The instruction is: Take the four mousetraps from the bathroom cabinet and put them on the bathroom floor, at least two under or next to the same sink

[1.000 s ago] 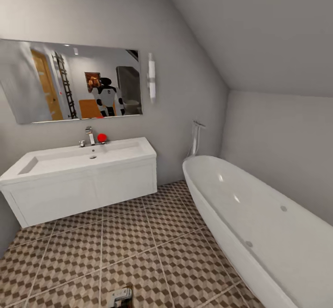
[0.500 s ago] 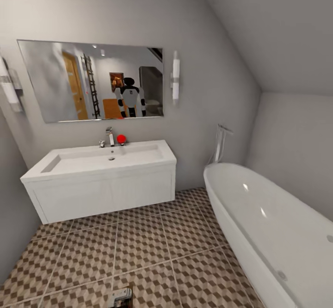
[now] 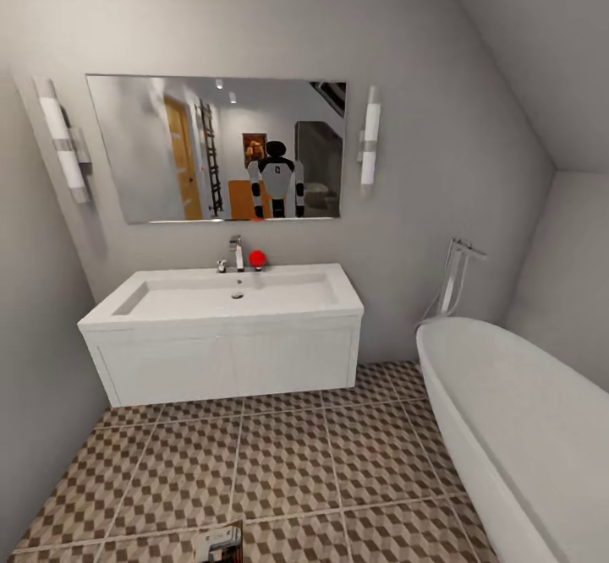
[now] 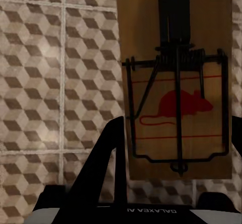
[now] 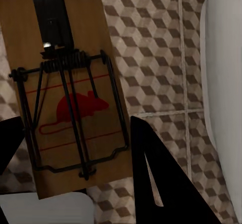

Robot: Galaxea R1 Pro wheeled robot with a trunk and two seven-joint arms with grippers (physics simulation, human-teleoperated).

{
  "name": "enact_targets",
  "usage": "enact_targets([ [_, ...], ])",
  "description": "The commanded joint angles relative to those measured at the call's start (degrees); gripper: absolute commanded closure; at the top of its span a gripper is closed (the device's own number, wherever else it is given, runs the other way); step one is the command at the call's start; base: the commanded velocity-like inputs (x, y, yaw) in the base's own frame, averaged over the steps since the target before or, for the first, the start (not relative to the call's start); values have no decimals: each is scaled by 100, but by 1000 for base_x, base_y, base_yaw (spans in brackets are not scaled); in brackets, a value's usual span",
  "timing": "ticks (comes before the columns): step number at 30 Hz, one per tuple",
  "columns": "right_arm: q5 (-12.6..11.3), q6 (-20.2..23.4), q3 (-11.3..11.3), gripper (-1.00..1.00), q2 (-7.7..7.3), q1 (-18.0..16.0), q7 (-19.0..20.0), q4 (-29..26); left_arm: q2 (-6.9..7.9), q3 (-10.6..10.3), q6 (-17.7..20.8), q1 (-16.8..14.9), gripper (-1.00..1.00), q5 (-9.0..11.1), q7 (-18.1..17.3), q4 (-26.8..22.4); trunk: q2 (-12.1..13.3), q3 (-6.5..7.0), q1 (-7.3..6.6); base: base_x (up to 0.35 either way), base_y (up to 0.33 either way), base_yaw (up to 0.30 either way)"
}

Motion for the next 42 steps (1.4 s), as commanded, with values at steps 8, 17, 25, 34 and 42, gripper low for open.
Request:
enact_targets([
  [8, -8, -27, 32, 100, -1, -8, -45, 20, 0, -43, 14, -4, 100, 49, -1, -2, -4, -7, 4, 324, 0, 276],
  [17, -8, -27, 32, 100, -2, -5, -45, 18, 0, -43, 14, -4, 100, 49, -1, -2, -4, -7, 4, 273, 0, 171],
  [25, -8, -27, 32, 100, -2, -8, -45, 19, -7, -43, 14, -4, 100, 49, 4, -2, -4, -7, 4, 41, 0, 13],
  [34, -8, -27, 32, 100, -2, -6, -41, 19, -9, -41, 14, -4, 100, 49, 8, -2, -4, -7, 4, 3, 0, 1],
  [42, -8, -27, 32, 100, -2, -7, -43, 18, -12, -35, 14, -4, 100, 49, 15, -2, -4, -7, 4, 0, -20, 0],
])
